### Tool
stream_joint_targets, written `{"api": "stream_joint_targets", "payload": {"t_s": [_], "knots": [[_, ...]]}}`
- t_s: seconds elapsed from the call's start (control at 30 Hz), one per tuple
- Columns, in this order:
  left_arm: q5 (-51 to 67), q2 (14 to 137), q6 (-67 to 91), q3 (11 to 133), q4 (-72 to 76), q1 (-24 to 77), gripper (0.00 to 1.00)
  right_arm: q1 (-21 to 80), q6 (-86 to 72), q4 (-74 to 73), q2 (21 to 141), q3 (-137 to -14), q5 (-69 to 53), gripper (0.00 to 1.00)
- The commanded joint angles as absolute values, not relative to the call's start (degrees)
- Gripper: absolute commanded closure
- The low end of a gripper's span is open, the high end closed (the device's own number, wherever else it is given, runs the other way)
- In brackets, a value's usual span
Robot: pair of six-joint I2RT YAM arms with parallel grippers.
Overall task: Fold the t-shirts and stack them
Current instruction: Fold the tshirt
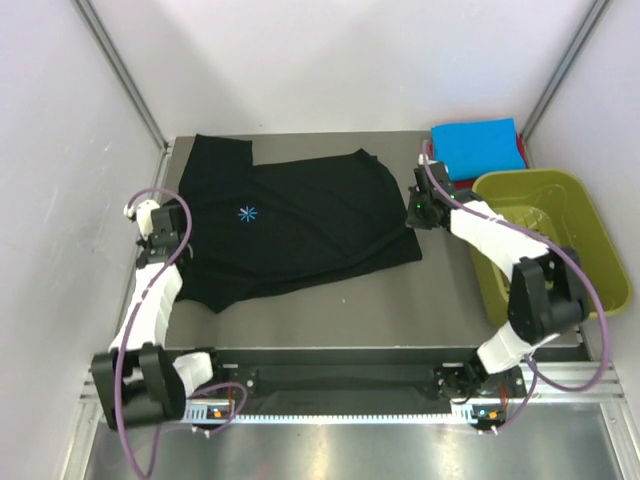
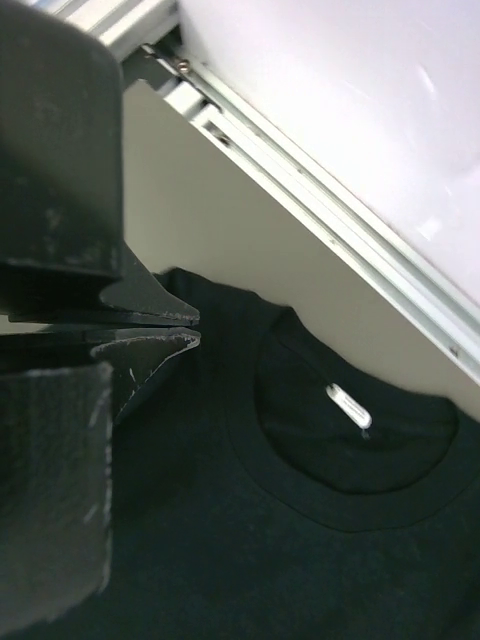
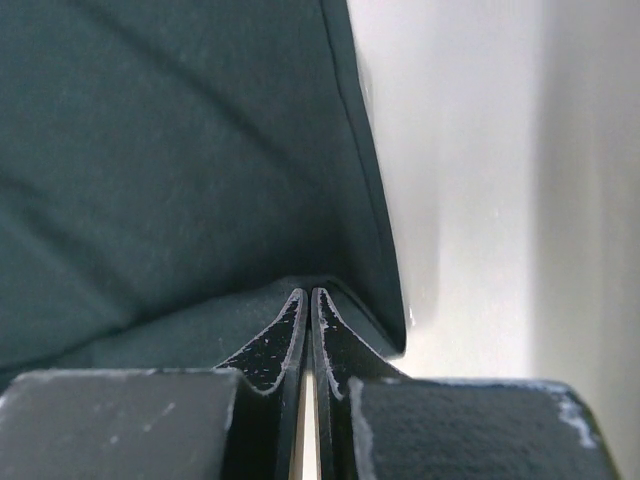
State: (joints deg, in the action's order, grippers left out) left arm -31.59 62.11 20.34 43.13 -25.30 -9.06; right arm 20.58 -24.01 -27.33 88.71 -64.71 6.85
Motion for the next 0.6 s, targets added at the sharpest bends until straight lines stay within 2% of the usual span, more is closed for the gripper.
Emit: {"api": "stream_joint_targets", "payload": {"t_s": [0.0, 0.33, 0.57], "knots": [[-30.33, 68.36, 17.67, 49.47, -19.33, -8.97, 1.0, 20.83, -21.71, -26.98, 94.72, -71.26, 8.96, 1.0], [-32.34, 85.32, 17.4, 60.71, -17.66, -9.05, 1.0, 19.43, -20.66, -26.81, 101.69, -74.88, 12.13, 1.0], [-32.52, 91.75, 16.88, 66.88, -18.1, -9.14, 1.0, 18.81, -18.81, -26.02, 103.44, -77.08, 12.74, 1.0]]}}
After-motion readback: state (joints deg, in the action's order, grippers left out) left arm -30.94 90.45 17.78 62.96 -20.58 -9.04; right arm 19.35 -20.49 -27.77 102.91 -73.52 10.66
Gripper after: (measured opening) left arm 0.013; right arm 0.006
